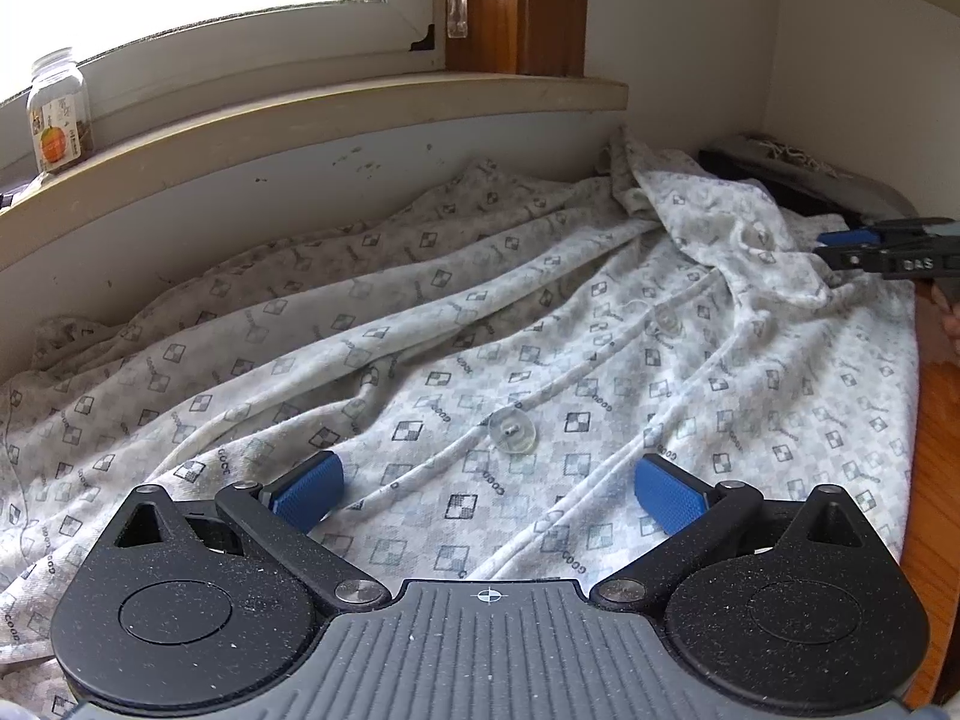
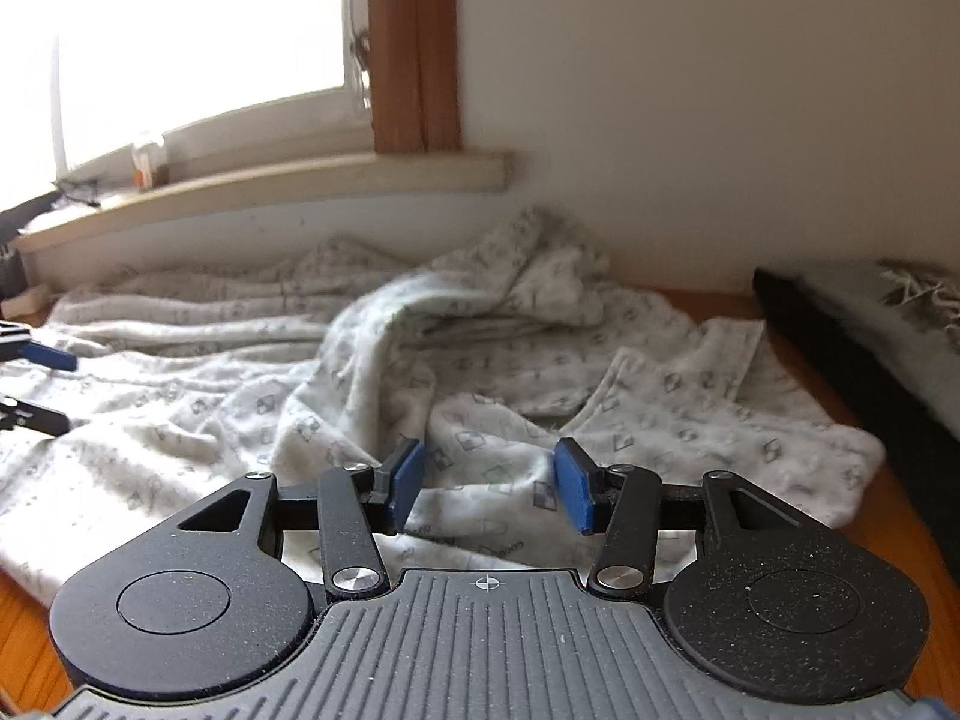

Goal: Fold clothes

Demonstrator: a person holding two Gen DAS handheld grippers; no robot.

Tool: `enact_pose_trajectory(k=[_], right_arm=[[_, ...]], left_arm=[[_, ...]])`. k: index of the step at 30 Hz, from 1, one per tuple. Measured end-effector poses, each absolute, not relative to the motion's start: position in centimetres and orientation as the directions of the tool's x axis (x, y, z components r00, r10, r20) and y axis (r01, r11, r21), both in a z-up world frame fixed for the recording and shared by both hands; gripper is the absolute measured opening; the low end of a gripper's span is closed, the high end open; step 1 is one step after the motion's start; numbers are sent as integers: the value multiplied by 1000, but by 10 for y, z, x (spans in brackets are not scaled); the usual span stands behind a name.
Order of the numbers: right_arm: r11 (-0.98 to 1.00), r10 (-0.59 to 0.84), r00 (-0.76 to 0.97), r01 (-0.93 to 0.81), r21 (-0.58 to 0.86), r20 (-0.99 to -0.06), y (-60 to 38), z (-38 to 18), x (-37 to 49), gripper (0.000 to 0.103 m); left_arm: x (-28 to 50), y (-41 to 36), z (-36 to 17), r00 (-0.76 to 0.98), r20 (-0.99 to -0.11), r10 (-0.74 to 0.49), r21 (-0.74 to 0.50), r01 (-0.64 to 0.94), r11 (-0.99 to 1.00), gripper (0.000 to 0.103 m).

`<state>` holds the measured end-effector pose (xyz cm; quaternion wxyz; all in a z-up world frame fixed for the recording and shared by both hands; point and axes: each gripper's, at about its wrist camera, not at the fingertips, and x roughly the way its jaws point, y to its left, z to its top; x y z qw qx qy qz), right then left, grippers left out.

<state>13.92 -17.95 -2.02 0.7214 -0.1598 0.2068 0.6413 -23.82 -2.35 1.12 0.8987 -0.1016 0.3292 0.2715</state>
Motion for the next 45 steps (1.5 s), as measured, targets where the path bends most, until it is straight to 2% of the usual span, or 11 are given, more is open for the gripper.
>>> enact_pose_trajectory(k=[11, 16, 20, 30, 31, 32, 34, 36, 38, 41, 45], right_arm=[[110, 849, 52, -991, 80, -527, -172, -25, 144, 57], [123, 852, 56, -988, 95, -521, -174, -25, 146, 57], [129, 851, 62, -987, 92, -522, -174, -25, 145, 57], [140, 853, 63, -984, 110, -519, -175, -24, 149, 57], [140, 852, 63, -984, 110, -519, -175, -24, 149, 57], [138, 852, 61, -984, 111, -520, -175, -24, 149, 57], [137, 852, 58, -984, 114, -521, -175, -24, 149, 57], [137, 853, 56, -983, 120, -519, -175, -24, 150, 57], [137, 854, 53, -983, 125, -518, -175, -24, 151, 57], [141, 854, 57, -982, 126, -517, -175, -24, 152, 57], [143, 852, 63, -983, 115, -520, -176, -23, 152, 57]], left_arm=[[-213, -9, 23, 625, -639, 448, 2, -581, 814, 103], [-154, -12, 56, 722, -560, 407, -97, -545, 833, 103], [-79, -22, 69, 763, -566, 312, -138, -461, 876, 103], [49, -22, 65, 700, -619, 356, 37, -427, 903, 96], [55, -19, 63, 692, -627, 358, 45, -426, 903, 88], [56, -17, 60, 679, -640, 361, 52, -430, 901, 71], [59, -12, 54, 651, -665, 366, 66, -437, 897, 54], [56, -9, 49, 652, -671, 353, 62, -425, 903, 48], [48, -7, 47, 663, -673, 327, 42, -407, 912, 14], [27, -4, 54, 691, -646, 326, 20, -411, 911, 8], [-6, -4, 72, 735, -592, 332, -2, -414, 910, 8]])
